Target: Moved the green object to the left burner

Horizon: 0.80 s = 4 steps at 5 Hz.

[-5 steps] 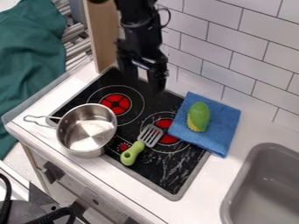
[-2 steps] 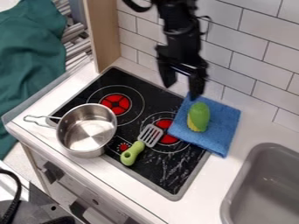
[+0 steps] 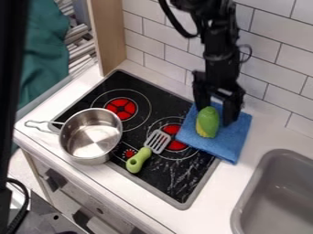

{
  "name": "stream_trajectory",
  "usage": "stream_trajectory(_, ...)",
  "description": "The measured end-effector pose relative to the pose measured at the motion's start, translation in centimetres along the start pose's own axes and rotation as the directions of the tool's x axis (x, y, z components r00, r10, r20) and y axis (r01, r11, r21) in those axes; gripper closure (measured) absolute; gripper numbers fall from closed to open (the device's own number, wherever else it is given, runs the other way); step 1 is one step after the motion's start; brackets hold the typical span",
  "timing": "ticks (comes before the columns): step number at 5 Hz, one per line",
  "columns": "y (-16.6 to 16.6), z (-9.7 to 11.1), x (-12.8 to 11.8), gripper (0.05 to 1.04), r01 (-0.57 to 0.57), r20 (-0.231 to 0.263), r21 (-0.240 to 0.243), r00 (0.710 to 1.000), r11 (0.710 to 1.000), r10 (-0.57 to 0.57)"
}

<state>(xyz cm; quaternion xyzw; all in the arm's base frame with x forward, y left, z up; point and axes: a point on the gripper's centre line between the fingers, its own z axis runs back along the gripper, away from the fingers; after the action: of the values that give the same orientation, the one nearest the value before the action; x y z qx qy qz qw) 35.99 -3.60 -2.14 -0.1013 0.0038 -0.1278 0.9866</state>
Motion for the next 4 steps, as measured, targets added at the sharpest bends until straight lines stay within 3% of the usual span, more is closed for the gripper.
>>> stream_trajectory(3, 0.7, -1.1, -1.7, 0.083, -0.030, -0.011, -0.041, 0.999, 0.999, 0.030)
stream_trajectory(4, 0.4, -0.8, -2.0, 0.083, 0.005, -0.007, -0.020, 1.000, 1.000, -0.005)
